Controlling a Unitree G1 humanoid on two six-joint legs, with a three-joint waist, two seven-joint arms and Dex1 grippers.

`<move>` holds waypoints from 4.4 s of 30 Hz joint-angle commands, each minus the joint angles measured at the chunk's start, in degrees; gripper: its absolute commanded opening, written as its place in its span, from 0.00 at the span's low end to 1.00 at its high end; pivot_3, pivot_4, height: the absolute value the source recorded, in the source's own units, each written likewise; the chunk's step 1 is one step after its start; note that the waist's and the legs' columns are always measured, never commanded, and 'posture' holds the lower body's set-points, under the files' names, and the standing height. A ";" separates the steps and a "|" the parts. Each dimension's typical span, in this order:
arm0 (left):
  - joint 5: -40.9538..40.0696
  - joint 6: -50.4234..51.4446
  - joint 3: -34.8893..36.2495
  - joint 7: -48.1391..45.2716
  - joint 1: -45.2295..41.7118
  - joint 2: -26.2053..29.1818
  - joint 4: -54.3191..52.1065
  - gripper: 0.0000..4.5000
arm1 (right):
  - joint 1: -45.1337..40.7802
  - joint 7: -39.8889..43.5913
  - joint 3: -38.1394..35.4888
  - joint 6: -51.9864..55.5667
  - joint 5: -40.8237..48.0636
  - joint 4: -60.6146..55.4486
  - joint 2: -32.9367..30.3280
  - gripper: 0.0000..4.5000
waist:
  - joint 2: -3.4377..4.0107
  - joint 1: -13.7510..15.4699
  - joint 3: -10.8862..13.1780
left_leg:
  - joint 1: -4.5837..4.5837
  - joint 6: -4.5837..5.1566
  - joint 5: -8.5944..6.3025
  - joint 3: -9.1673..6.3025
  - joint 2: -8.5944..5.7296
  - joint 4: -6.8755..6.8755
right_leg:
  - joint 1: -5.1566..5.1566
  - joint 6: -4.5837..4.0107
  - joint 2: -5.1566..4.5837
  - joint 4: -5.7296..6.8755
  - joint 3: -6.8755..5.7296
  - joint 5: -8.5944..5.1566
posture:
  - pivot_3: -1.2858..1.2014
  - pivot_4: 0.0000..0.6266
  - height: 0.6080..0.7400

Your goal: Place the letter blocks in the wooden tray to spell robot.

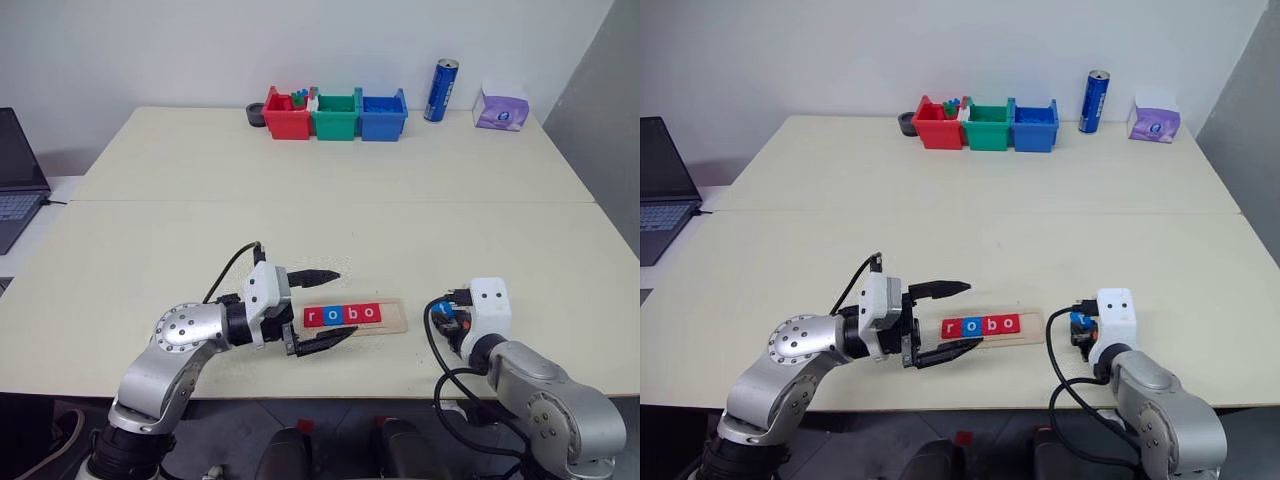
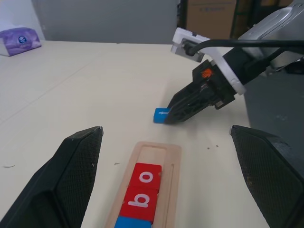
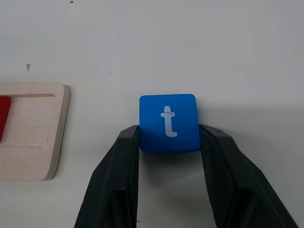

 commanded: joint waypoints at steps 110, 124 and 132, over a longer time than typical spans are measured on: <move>-0.60 -10.00 0.10 -13.57 -10.24 3.65 13.57 1.00 | -26.48 78.00 20.11 -78.63 -3.94 58.40 -30.74 0.32 | -0.13 0.23 0.10 | -0.13 0.56 -0.31 0.08 0.04 0.13 | 0.05 -0.12 -0.23 -0.29 -0.07 0.13 | 0.52 0.24 1.00; 0.00 -10.20 -1.66 -13.53 -11.07 2.60 13.30 1.00 | -27.73 77.94 21.00 -82.57 -6.21 63.70 -29.51 0.32 | -0.13 0.23 0.10 | -0.12 0.55 -0.31 0.08 0.05 0.14 | 0.05 -0.12 -0.23 -0.28 -0.05 0.13 | 0.52 0.24 1.00; -0.06 -9.89 -1.59 -13.30 -11.21 2.73 12.88 1.00 | -28.29 78.20 21.03 -83.04 -6.88 64.68 -28.80 0.32 | -0.13 0.22 0.10 | -0.11 0.55 -0.31 0.09 0.05 0.14 | 0.05 -0.13 -0.23 -0.26 -0.04 0.13 | 0.52 0.24 1.00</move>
